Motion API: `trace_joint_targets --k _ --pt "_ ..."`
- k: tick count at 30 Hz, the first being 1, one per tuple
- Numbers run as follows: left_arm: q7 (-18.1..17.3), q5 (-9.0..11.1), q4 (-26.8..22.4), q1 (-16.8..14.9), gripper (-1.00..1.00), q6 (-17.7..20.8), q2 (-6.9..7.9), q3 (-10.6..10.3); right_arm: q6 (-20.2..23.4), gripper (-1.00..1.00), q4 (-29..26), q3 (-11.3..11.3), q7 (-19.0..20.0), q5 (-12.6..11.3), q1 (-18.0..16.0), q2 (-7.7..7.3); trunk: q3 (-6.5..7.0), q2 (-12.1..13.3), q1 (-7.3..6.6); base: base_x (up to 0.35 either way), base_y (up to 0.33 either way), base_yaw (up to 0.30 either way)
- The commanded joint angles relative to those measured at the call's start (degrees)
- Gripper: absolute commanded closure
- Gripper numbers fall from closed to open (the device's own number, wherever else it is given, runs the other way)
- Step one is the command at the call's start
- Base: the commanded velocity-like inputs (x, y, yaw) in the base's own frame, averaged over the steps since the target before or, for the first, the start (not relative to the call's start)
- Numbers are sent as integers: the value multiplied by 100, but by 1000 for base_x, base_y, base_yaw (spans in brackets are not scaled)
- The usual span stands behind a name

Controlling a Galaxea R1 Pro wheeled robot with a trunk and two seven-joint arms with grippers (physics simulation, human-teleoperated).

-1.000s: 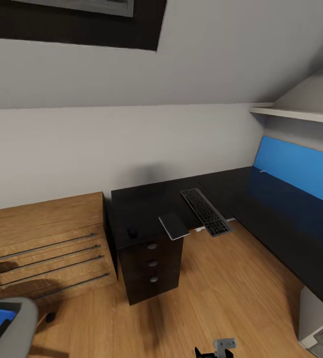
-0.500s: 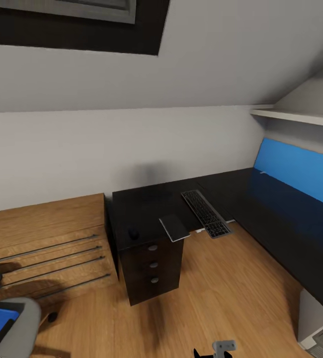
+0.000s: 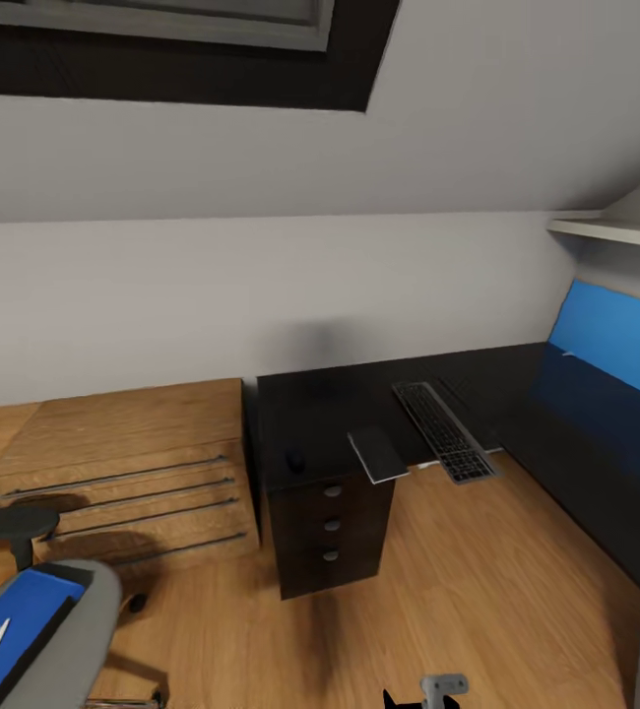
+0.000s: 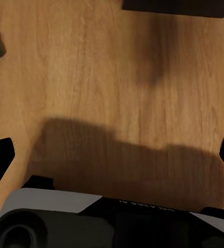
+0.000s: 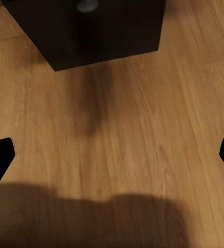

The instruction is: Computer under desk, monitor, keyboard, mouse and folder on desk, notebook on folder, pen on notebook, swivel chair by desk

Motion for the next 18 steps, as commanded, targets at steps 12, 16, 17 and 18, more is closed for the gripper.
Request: trace_joint_targets --k 12,16,17,18 --pt "39 4 4 -6 -100 -105 6 -53 -220 -100 23 12 48 -63 6 -1 -6 -5 1 0 0 82" --pt "39 8 4 -6 -100 -111 11 -46 -488 -100 30 16 49 -54 54 12 -6 -5 1 0 0 6" --pt "39 8 4 -6 -100 -112 12 -45 -502 -100 30 16 50 -53 58 13 -6 -5 1 0 0 3" --pt "38 8 4 -6 -100 -112 12 -45 -510 -100 29 16 50 -52 61 14 -6 -5 1 0 0 2"
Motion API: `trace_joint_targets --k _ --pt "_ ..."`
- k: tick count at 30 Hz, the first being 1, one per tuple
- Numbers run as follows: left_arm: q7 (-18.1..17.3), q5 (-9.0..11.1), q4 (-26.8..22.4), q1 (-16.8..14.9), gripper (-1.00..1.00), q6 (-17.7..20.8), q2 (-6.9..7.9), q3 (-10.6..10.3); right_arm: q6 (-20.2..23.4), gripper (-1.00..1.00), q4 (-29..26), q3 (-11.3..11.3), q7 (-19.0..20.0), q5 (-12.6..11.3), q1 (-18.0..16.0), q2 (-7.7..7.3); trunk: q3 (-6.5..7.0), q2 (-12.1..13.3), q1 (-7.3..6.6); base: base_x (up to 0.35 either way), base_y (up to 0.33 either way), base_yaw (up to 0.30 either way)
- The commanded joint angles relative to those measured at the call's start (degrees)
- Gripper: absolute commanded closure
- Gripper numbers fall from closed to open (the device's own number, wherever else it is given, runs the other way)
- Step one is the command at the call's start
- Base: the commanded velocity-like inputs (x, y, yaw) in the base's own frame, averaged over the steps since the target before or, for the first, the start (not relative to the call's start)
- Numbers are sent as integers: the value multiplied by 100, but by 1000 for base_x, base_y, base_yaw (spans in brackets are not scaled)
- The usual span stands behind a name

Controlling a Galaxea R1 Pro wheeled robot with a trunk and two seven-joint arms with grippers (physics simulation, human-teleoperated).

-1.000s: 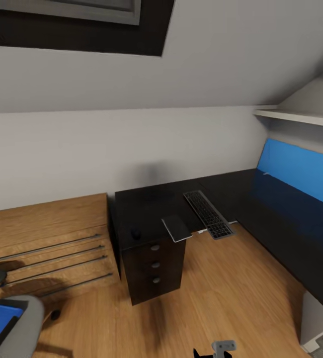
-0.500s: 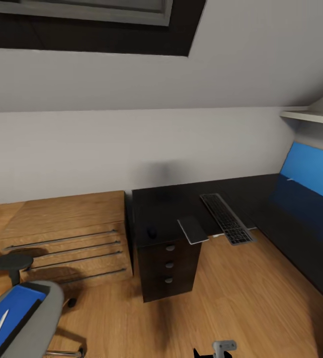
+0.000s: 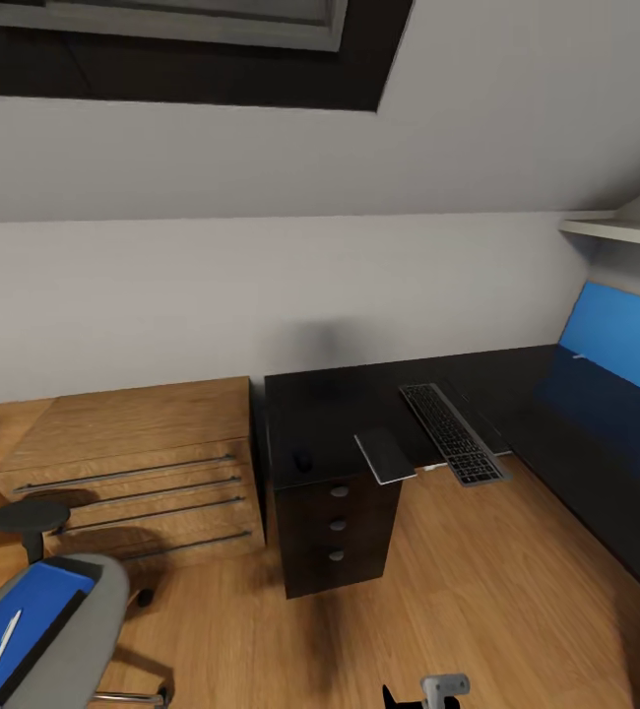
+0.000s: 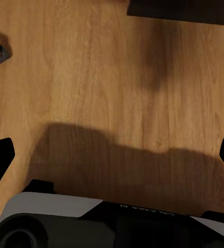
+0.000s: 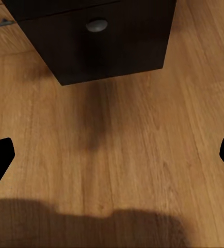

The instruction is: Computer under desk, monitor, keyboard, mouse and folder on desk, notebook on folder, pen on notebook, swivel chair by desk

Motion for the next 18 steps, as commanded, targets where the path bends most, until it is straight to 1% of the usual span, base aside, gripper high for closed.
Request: trace_joint_targets --k 1,9,12,18 --pt "42 21 2 -5 -100 -24 3 -48 -30 -100 11 11 46 -61 -3 2 -7 -5 1 0 0 2" --pt "41 22 2 -5 -100 -25 2 -47 -56 -100 9 18 49 -65 6 8 -7 -5 1 0 0 15" --pt "41 22 2 -5 -100 -25 0 -47 -61 -100 9 19 47 -66 6 11 -7 -5 1 0 0 147" --pt "40 25 2 -5 -100 -25 -2 -47 -65 -100 9 17 42 -67 7 12 -7 -5 1 0 0 217"
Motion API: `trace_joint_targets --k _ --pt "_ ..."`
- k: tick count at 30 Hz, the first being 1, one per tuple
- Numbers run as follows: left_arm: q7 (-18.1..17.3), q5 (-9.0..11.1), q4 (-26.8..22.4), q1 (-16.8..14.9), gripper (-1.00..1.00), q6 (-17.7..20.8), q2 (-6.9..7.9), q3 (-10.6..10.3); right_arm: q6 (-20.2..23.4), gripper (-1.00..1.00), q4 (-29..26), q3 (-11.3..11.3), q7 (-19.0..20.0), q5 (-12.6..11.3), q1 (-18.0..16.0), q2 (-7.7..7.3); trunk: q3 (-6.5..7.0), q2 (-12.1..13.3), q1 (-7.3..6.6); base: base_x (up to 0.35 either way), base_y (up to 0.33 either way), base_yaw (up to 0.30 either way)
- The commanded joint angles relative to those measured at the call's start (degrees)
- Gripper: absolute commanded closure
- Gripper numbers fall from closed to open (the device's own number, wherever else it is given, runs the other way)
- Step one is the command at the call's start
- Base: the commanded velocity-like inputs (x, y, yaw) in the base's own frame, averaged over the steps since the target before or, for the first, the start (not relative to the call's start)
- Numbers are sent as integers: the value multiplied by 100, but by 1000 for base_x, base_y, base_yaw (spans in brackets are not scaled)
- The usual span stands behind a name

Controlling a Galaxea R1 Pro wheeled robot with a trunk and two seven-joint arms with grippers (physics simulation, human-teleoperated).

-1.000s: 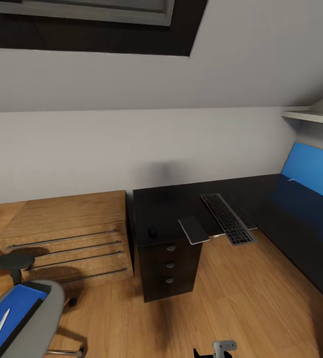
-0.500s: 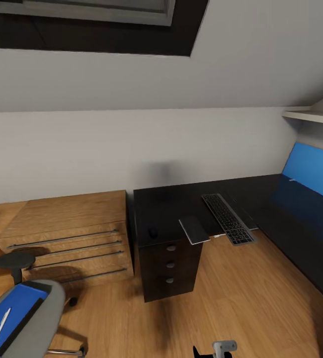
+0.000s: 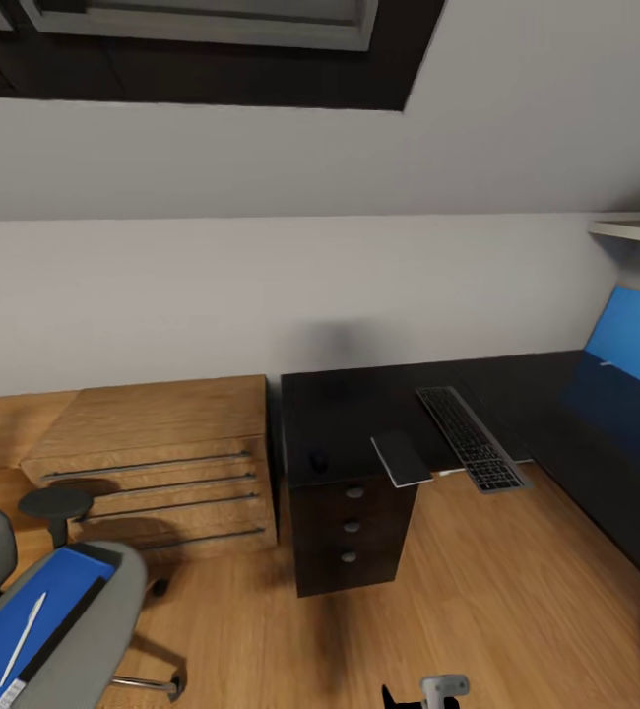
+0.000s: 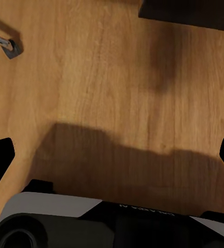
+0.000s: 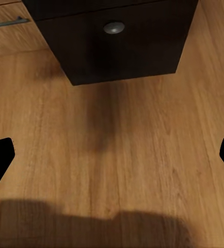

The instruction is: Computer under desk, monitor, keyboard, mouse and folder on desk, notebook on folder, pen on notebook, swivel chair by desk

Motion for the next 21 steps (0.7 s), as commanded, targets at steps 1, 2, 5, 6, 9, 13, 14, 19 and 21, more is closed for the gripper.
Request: trace_joint_targets --k 1,2,5,6,9,13,14,19,21 --pt "42 22 4 -6 -100 -24 2 -48 -23 -100 9 11 47 -60 -4 -1 -6 -5 1 0 0 160" --pt "42 23 4 -6 -100 -24 2 -50 -23 -100 9 10 47 -60 -4 -2 -6 -5 1 0 0 128" --pt "42 24 8 -6 -100 -21 2 -55 -33 -100 9 8 46 -60 -6 -4 -6 -5 1 0 0 83" --pt "42 25 9 -6 -100 -22 2 -57 -40 -100 9 6 46 -60 -7 -6 -6 -5 1 0 0 52" --pt "42 26 9 -6 -100 -20 2 -61 -69 -100 9 -1 46 -64 -6 -10 -6 -5 1 0 0 34" --pt "42 23 12 -6 -100 -16 2 -66 -112 -100 9 -9 46 -68 -4 -21 -6 -5 1 0 0 9" --pt "42 24 12 -6 -100 -16 2 -66 -114 -100 9 -10 46 -68 -4 -22 -6 -5 1 0 0 4" --pt "42 25 13 -6 -100 -16 2 -66 -117 -100 9 -11 46 -68 -4 -19 -6 -5 1 0 0 2" --pt "42 25 13 -6 -100 -15 2 -66 -119 -100 9 -6 46 -69 -4 -16 -6 -5 1 0 0 -2"
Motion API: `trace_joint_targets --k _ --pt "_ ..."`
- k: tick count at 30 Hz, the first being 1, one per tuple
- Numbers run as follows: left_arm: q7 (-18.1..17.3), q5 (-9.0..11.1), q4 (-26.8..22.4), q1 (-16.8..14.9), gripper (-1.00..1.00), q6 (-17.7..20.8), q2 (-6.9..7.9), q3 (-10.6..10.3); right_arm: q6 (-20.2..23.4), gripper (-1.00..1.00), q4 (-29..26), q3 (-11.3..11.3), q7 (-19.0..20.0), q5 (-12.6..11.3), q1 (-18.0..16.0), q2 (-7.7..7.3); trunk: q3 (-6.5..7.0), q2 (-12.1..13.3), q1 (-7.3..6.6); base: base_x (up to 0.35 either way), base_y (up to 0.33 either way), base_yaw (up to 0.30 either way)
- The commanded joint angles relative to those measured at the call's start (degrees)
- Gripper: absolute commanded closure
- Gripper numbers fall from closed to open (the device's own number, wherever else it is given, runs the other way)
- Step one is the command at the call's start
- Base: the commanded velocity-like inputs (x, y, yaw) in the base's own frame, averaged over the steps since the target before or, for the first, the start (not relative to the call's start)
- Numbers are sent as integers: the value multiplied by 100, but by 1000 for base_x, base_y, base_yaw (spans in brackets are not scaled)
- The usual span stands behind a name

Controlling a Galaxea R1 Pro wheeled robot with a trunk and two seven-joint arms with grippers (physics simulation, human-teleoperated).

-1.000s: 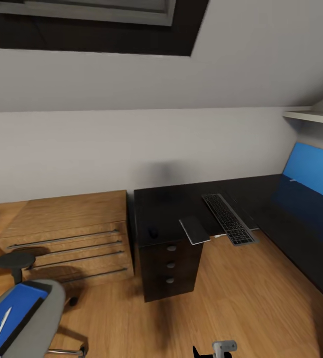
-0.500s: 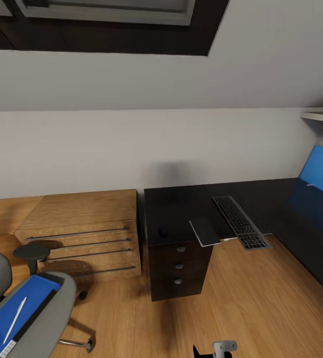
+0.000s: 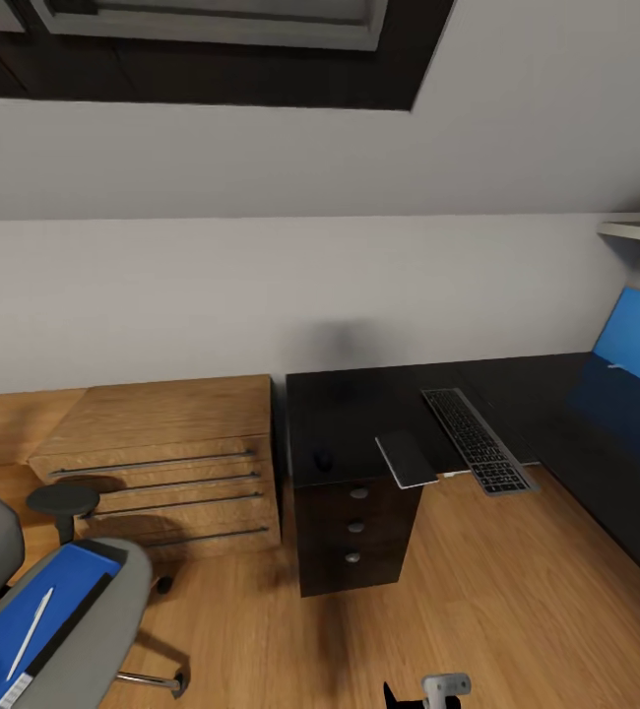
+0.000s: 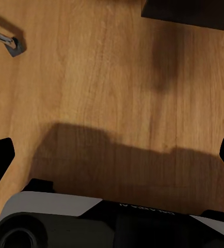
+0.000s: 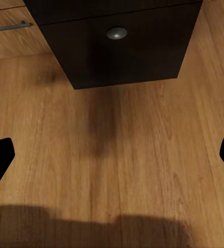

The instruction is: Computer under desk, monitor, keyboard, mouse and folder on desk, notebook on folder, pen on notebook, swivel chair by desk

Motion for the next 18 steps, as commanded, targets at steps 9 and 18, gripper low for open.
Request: trace_joint_targets --k 9,18 --pt "42 19 2 -5 -100 -24 3 -48 -15 -100 11 13 47 -61 -5 3 -7 -5 1 0 -4 -27" --pt "42 17 2 -5 -100 -21 3 -47 2 -100 11 15 47 -52 -5 5 -7 -5 1 0 -289 4"
